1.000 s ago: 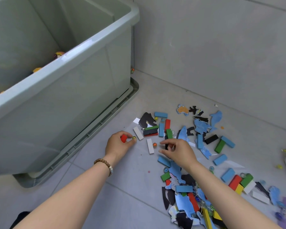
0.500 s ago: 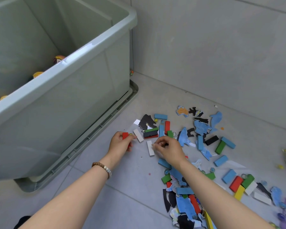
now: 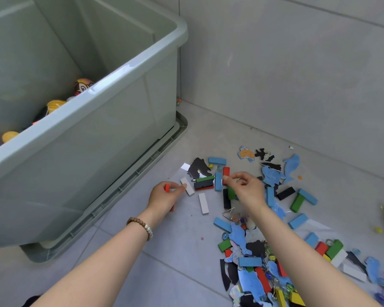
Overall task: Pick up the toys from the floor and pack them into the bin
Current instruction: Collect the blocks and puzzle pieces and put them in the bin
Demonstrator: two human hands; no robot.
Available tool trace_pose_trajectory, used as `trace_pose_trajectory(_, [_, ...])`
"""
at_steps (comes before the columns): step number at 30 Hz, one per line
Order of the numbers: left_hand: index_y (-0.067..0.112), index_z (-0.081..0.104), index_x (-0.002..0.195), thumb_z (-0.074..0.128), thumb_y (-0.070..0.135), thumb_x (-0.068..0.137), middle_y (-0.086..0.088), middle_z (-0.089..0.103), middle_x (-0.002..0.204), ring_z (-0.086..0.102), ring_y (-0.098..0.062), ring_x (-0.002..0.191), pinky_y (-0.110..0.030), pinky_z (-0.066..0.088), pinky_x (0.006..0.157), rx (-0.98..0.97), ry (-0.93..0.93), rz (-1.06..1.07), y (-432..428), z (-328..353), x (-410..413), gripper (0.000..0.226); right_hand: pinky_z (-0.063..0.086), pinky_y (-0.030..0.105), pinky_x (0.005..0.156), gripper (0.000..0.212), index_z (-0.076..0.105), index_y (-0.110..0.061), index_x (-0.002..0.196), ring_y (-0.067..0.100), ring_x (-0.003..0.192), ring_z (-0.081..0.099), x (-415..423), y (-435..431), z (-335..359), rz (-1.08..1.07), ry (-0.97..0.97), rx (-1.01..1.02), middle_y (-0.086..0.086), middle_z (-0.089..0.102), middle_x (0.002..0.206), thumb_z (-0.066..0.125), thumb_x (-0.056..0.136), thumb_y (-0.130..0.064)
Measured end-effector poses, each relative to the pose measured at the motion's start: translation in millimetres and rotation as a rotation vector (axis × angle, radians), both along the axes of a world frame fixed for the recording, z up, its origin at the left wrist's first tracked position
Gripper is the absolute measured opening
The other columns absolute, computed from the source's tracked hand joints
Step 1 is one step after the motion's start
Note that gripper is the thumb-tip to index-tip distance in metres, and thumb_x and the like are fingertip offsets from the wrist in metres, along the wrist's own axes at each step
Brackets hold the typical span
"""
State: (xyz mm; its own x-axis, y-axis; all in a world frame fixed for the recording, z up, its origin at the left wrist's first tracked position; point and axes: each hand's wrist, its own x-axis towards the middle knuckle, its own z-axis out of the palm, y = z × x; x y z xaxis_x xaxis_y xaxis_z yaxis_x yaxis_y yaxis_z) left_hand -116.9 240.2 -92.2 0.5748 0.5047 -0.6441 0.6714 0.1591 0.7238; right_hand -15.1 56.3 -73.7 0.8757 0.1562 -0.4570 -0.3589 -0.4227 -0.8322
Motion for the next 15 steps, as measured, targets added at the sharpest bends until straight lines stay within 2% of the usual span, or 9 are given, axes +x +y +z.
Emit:
trace_pose_trajectory(4, [0.010, 0.064, 0.097, 0.074, 0.034, 0.079, -0.001, 0.048, 0.063, 0.039, -0.014, 0.044, -0.015, 0.034, 0.038, 0.084, -0.004, -0.036, -3.4, -1.1, 7.0, 0.031, 0.040, 0.027, 0.060, 0.031, 0.064, -0.012, 0.085, 0.010, 0.054, 0.042, 1.6, -17.2, -10.7, 0.093, -0.086, -0.247, -0.005, 0.043, 0.057, 0.077, 0.073, -0.037])
trace_pose_trajectory(9, [0.005, 0.073, 0.093, 0.073, 0.026, 0.080, 0.005, 0.047, 0.055, 0.039, -0.008, 0.048, -0.017, 0.032, 0.046, 0.060, -0.034, -0.047, -12.7, -2.4, 18.2, 0.024, 0.036, 0.024, 0.053, 0.030, 0.059, -0.021, 0.083, 0.008, 0.059, 0.048, -8.2, -14.8, -19.5, 0.161, -0.092, -0.413, -0.009, 0.051, 0.063, 0.074, 0.074, -0.045])
trace_pose_trajectory(11, [0.007, 0.073, 0.090, 0.073, 0.026, 0.080, 0.006, 0.047, 0.055, 0.039, -0.008, 0.049, -0.018, 0.032, 0.048, 0.050, -0.041, -0.074, -17.2, -2.3, 19.6, 0.022, 0.034, 0.024, 0.051, 0.030, 0.058, -0.021, 0.079, 0.009, 0.054, 0.047, -8.2, -12.9, -21.9, 0.163, -0.069, -0.424, -0.007, 0.052, 0.061, 0.074, 0.073, -0.046])
trace_pose_trajectory(15, [0.012, 0.071, 0.077, 0.071, 0.033, 0.081, 0.001, 0.041, 0.052, 0.033, -0.015, 0.049, -0.019, 0.030, 0.048, 0.018, -0.028, -0.082, -20.1, -3.9, 18.8, 0.021, 0.035, 0.025, 0.054, 0.027, 0.064, -0.014, 0.079, 0.008, 0.050, 0.040, -5.6, -11.8, -21.9, 0.089, -0.059, -0.288, -0.007, 0.045, 0.054, 0.075, 0.075, -0.039])
